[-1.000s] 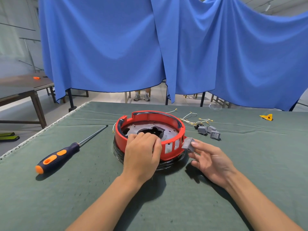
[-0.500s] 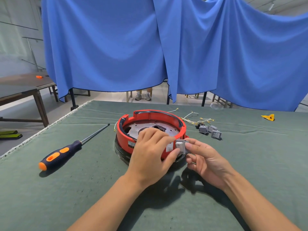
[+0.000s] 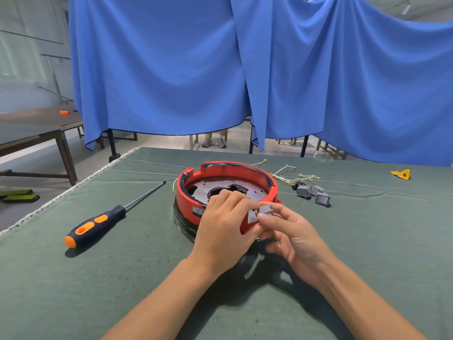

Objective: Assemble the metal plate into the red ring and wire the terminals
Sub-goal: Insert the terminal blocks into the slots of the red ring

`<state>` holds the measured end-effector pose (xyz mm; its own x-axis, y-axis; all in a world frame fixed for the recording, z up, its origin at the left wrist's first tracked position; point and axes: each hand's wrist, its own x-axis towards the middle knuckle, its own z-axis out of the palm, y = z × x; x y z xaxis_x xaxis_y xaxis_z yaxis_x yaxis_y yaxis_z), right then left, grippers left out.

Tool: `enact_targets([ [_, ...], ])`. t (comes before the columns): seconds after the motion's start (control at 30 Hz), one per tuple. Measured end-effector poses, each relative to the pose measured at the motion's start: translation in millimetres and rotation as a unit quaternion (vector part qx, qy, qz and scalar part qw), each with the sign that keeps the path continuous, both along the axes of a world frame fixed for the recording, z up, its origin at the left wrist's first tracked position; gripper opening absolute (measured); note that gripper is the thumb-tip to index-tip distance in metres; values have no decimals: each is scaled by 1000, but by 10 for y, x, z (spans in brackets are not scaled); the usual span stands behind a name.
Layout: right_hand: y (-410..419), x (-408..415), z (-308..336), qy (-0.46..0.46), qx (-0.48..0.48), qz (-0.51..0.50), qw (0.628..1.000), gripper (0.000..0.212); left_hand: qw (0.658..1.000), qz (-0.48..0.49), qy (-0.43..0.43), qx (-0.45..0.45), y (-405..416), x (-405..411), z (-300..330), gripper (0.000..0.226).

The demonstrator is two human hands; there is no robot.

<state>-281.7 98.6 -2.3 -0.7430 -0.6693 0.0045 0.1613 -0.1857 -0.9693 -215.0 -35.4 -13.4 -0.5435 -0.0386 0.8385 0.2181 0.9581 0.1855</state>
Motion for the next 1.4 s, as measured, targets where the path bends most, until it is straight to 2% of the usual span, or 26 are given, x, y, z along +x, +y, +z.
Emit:
enact_targets([
  [0.17, -4, 21, 16, 14, 21, -82, 996, 41, 995, -57, -65, 52, -56, 62, 20, 32],
  [0.27, 36, -11, 37, 60, 27, -121, 990, 26, 997, 18, -45, 67, -59, 58, 21, 32],
  [0.37, 42, 11, 34, 101, 29, -106, 989, 19, 991, 86, -31, 99, -74, 50, 27, 23],
  [0.5, -1, 76, -14, 132, 38, -82, 987, 19, 988, 101, -68, 98, -88, 43, 3, 23],
  [0.63, -10, 58, -50, 160, 35, -116, 980, 10, 987, 106, -85, 91, -56, 44, 11, 22],
  [0.9, -55, 87, -73, 117, 21, -156, 981, 5, 986, 113, -102, 72, -49, 51, 9, 19],
  [1.1, -147, 190, -120, 184, 51, -183, 964, 16, 985, 116, -111, 55, -56, 55, 4, 19],
  [1.2, -147, 176, -121, 184, 46, -216, 958, 21, 985, 118, -112, 55, -53, 53, 8, 19],
  [1.4, -113, 103, -78, 199, 86, -233, 948, 8, 985, 119, -114, 51, -53, 46, 8, 20],
])
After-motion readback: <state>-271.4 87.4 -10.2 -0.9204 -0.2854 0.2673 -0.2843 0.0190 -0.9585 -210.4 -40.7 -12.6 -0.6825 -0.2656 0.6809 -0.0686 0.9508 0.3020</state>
